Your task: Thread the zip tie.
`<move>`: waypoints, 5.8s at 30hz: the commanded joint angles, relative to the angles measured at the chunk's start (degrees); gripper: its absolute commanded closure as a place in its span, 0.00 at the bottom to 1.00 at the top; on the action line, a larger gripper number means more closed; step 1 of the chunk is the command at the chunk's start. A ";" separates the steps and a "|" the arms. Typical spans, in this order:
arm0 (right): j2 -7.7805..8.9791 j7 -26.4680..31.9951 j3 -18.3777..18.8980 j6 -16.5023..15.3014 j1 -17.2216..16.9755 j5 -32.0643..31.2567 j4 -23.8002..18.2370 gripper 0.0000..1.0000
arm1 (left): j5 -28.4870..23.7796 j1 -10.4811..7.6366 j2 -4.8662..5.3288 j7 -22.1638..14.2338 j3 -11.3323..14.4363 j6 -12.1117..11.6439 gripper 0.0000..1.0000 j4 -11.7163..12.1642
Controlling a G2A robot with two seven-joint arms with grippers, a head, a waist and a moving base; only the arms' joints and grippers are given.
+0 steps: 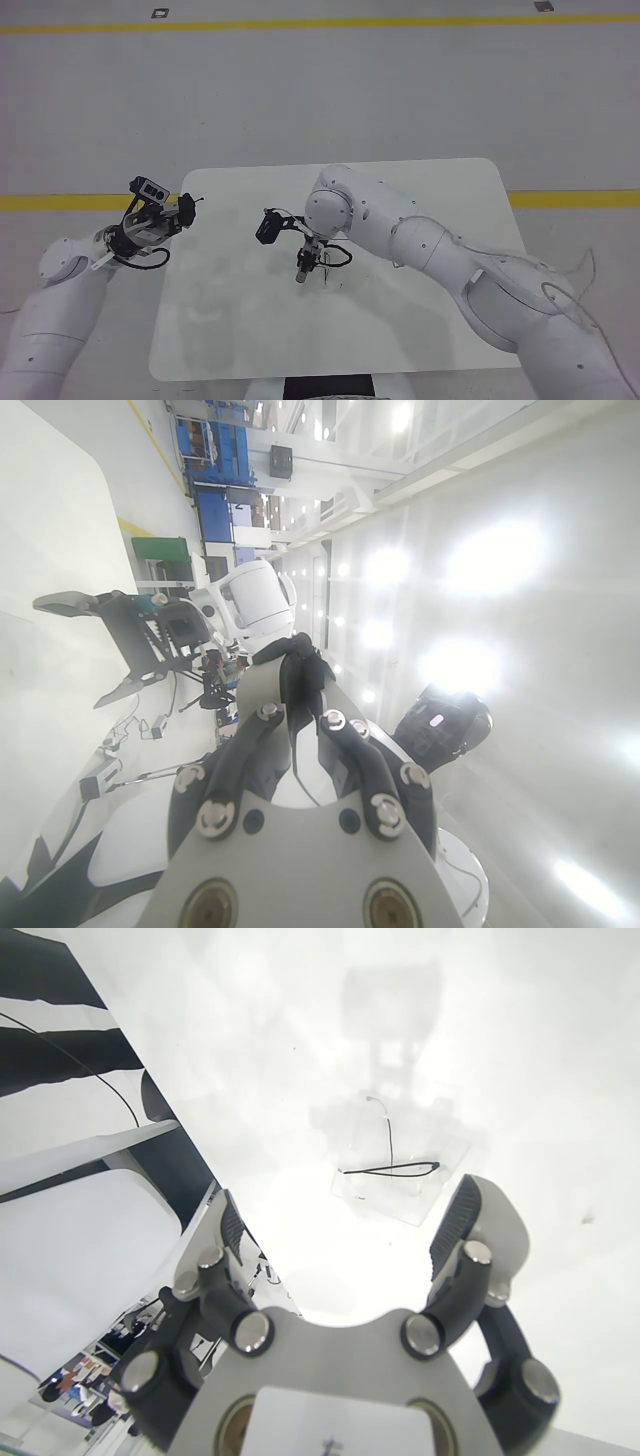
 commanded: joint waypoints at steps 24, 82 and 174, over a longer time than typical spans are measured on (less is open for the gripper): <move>-2.55 -3.41 -4.91 -0.12 -0.68 -5.33 3.07 0.00 | 0.00 0.00 0.00 0.00 0.00 0.00 1.00 0.00; -3.45 -2.96 -4.91 -0.12 -4.19 -17.56 2.49 0.80 | 0.00 0.00 0.00 0.00 0.00 0.00 1.00 0.00; -10.40 -5.84 -4.91 -0.12 -3.61 -17.91 17.42 1.00 | 0.00 0.00 0.00 0.00 0.00 0.00 1.00 0.00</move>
